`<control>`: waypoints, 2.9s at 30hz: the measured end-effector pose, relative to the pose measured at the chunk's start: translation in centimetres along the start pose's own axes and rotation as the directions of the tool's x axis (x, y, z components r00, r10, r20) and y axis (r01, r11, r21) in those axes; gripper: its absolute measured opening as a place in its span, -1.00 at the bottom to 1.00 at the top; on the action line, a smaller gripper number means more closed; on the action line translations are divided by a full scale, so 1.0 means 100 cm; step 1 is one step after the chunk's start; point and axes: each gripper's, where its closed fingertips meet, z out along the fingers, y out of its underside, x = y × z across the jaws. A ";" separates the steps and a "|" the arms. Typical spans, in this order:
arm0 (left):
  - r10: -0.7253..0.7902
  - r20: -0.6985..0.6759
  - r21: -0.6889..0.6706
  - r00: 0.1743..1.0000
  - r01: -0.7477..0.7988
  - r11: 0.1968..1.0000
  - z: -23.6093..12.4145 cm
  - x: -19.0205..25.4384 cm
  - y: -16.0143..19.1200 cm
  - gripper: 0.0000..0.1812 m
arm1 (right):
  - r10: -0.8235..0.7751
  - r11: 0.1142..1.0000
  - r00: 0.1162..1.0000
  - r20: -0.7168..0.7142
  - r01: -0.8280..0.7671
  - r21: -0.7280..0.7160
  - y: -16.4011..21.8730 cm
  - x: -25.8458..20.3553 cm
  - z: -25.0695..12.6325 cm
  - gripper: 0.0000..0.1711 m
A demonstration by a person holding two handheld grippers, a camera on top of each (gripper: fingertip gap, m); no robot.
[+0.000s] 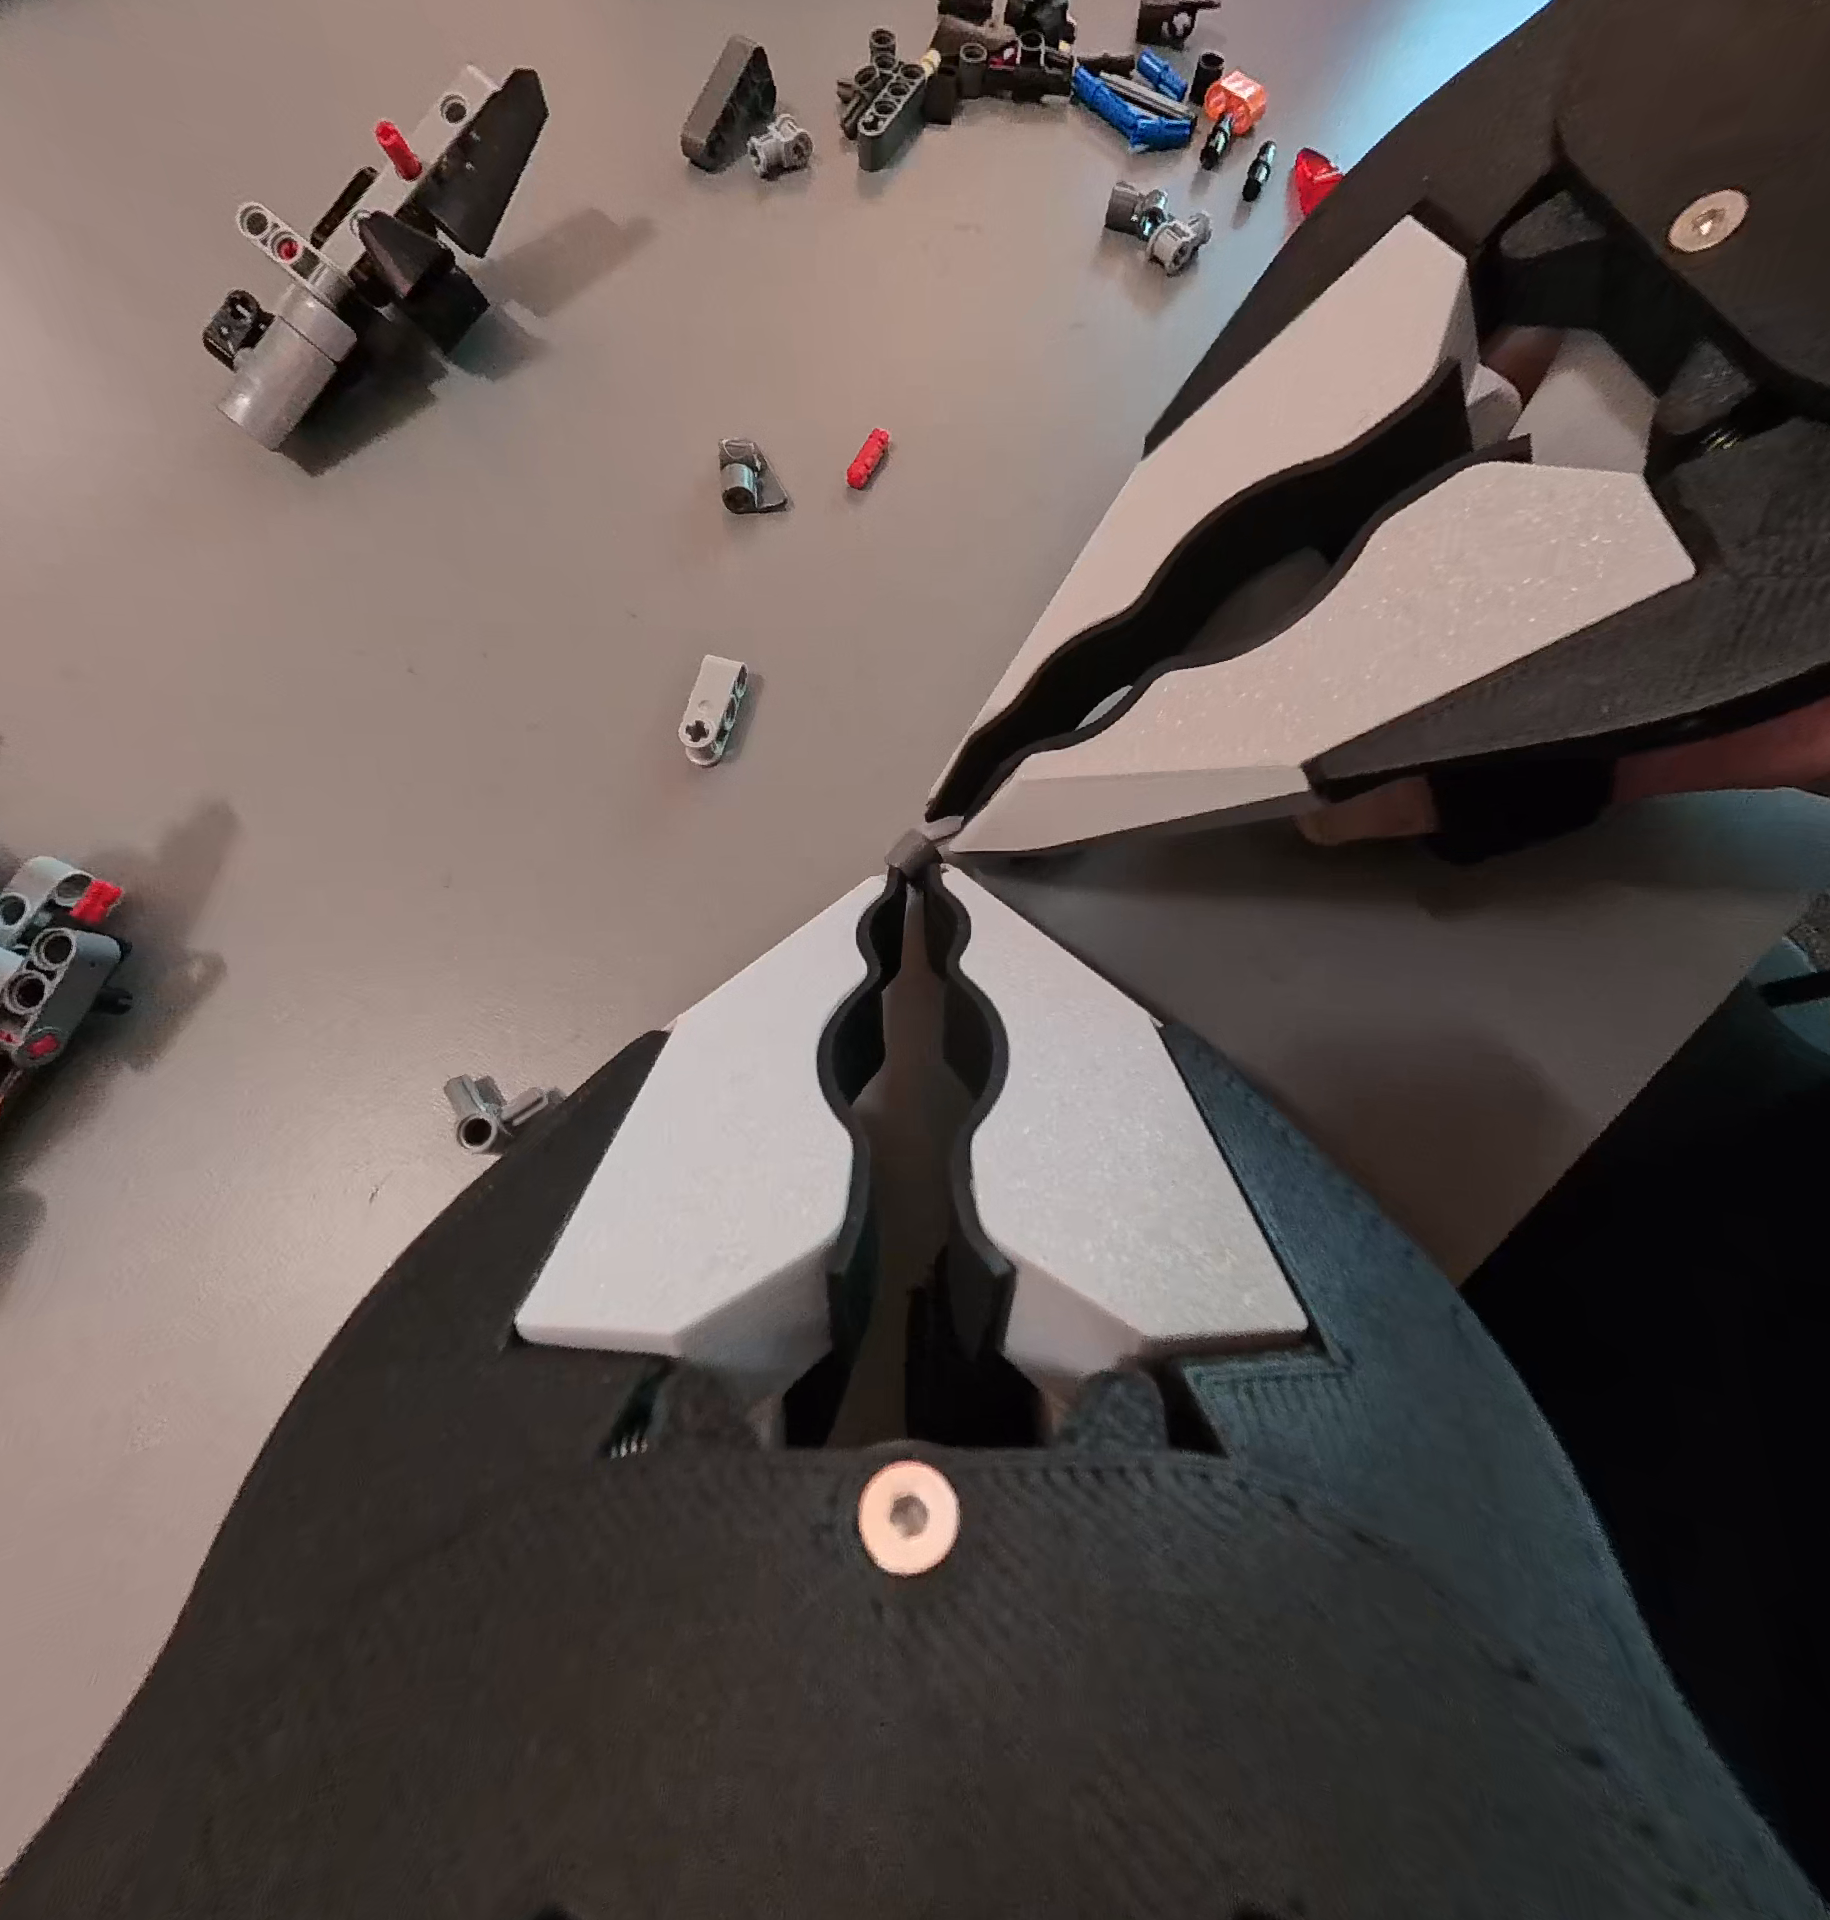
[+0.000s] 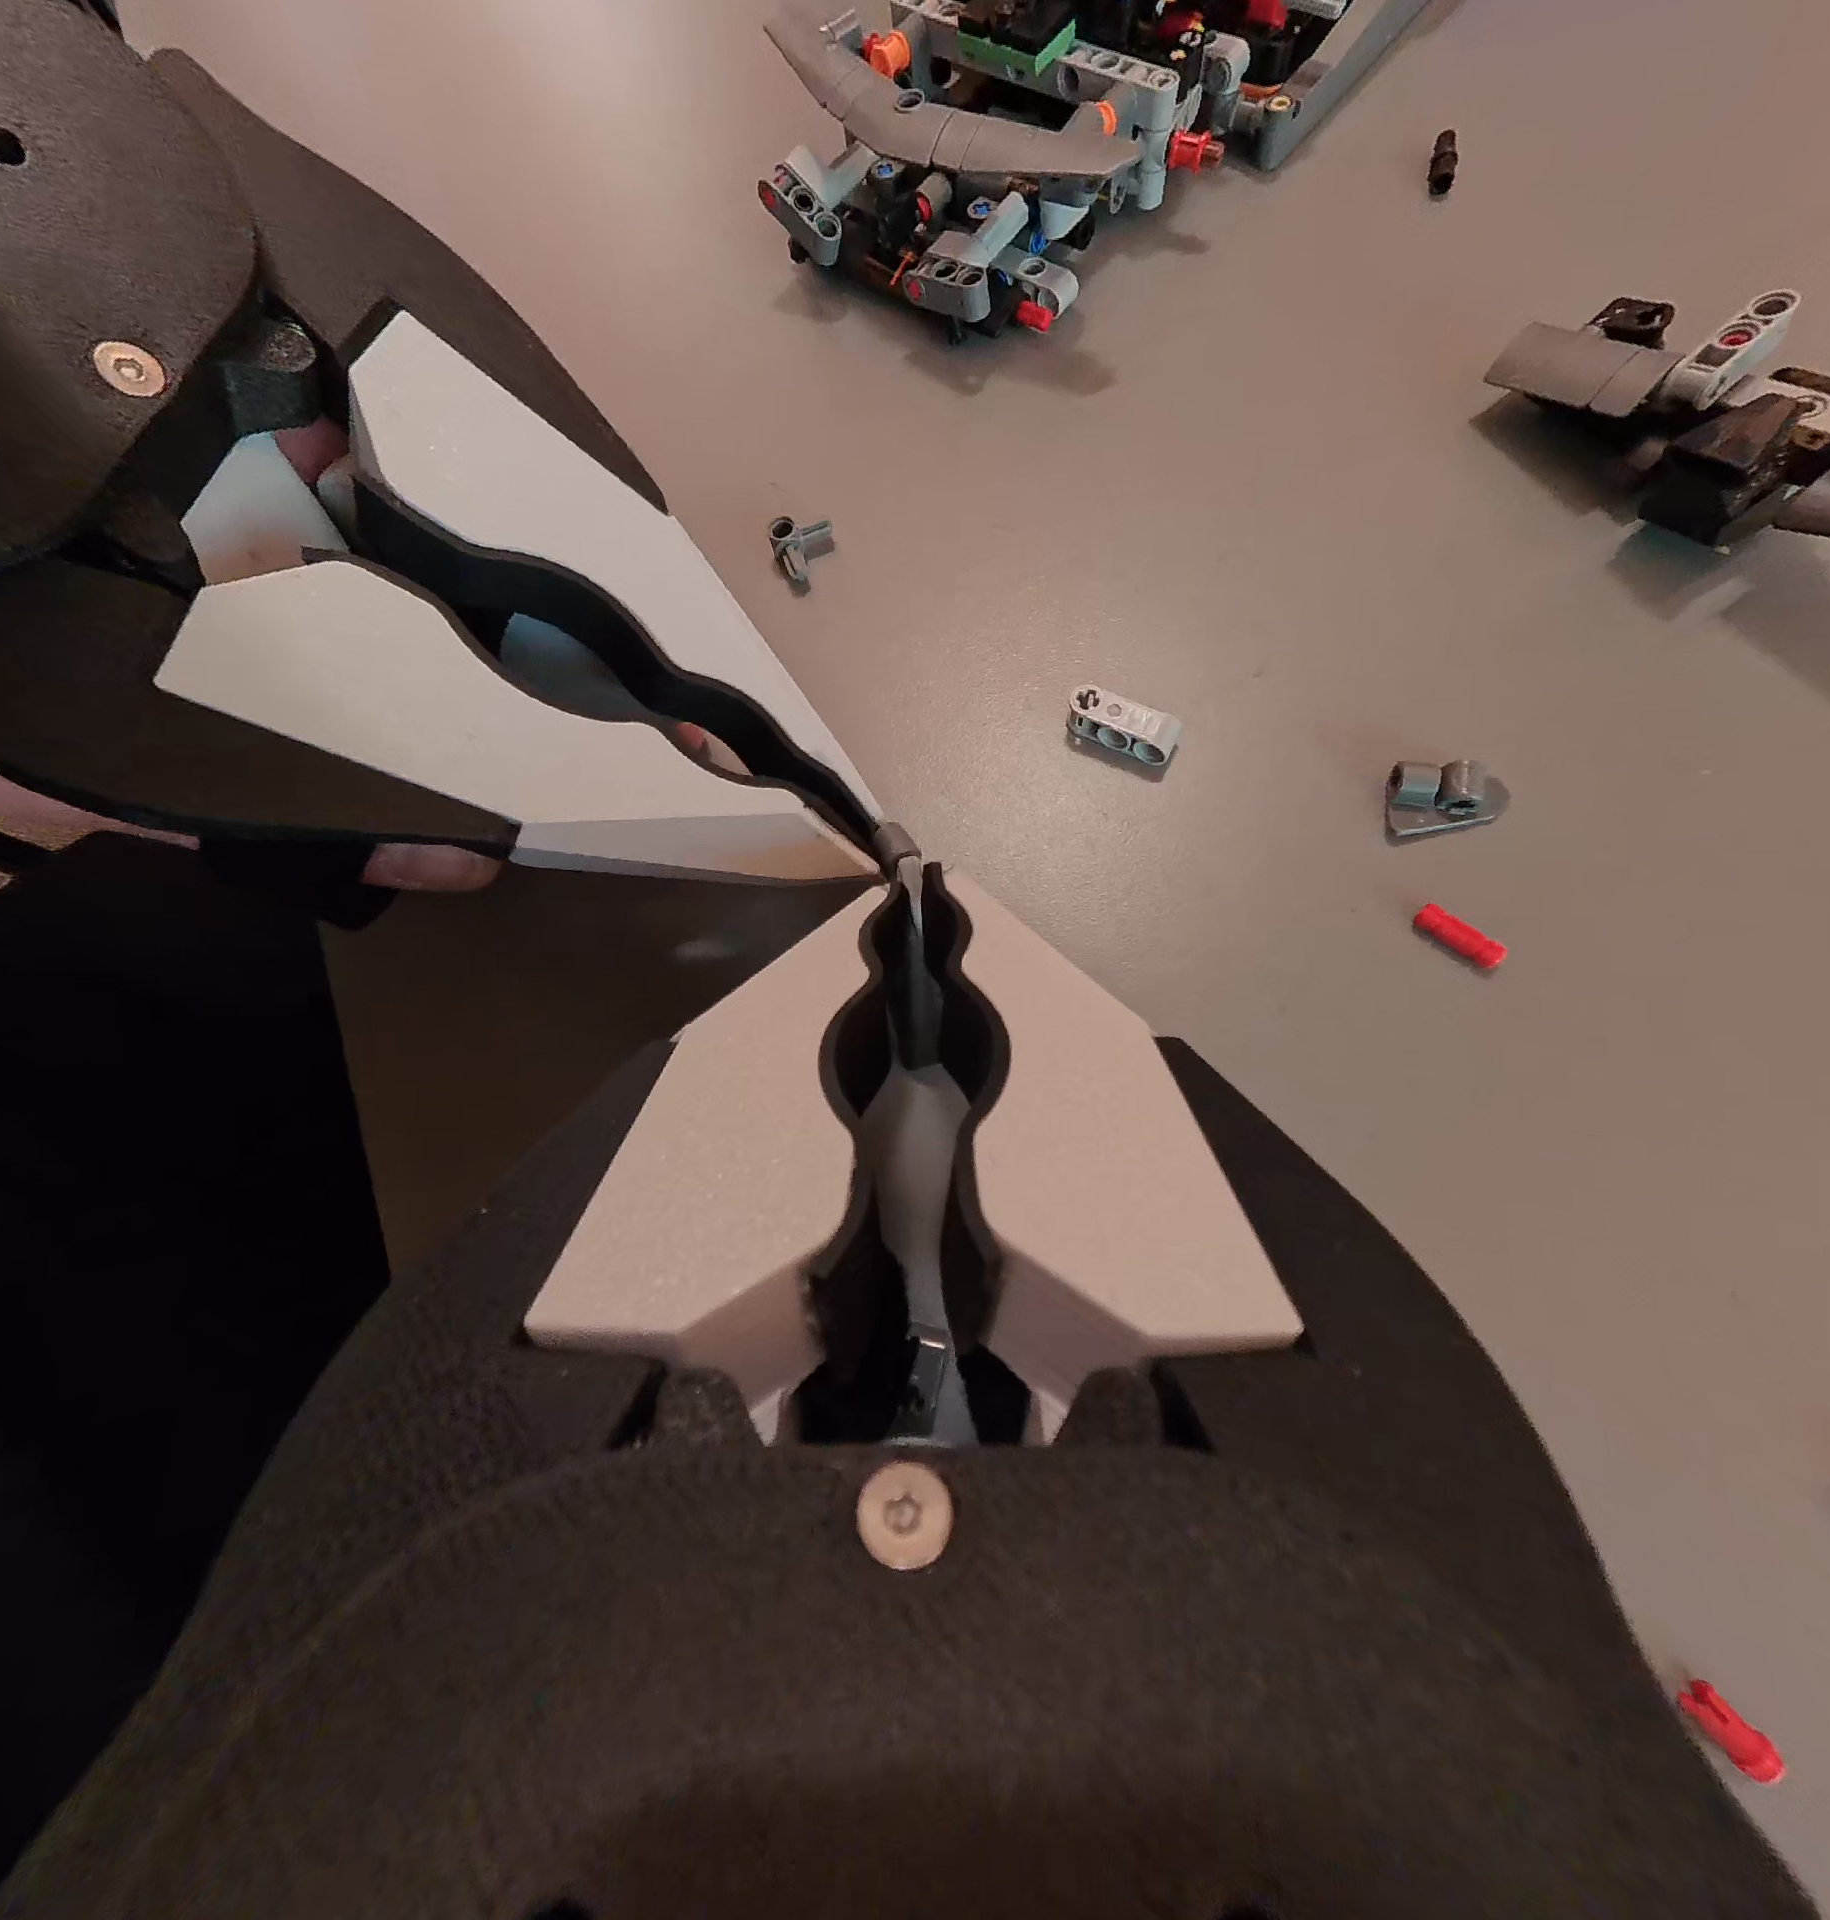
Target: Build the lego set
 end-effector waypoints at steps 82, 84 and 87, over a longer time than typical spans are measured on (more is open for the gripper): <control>0.083 -0.103 -0.020 0.991 -0.086 0.996 0.012 -0.014 -0.010 -1.00 | -0.288 0.953 0.950 0.118 0.297 -0.061 -0.001 0.013 0.013 -1.00; 0.082 -0.085 -0.014 0.993 -0.083 0.996 0.012 -0.015 -0.010 -1.00 | -0.290 0.953 0.952 0.101 0.297 -0.058 -0.002 0.014 0.013 -1.00; 0.071 -0.073 -0.008 0.995 -0.072 0.997 0.012 -0.016 -0.010 -1.00 | -0.293 0.953 0.952 0.088 0.299 -0.055 -0.002 0.015 0.014 -1.00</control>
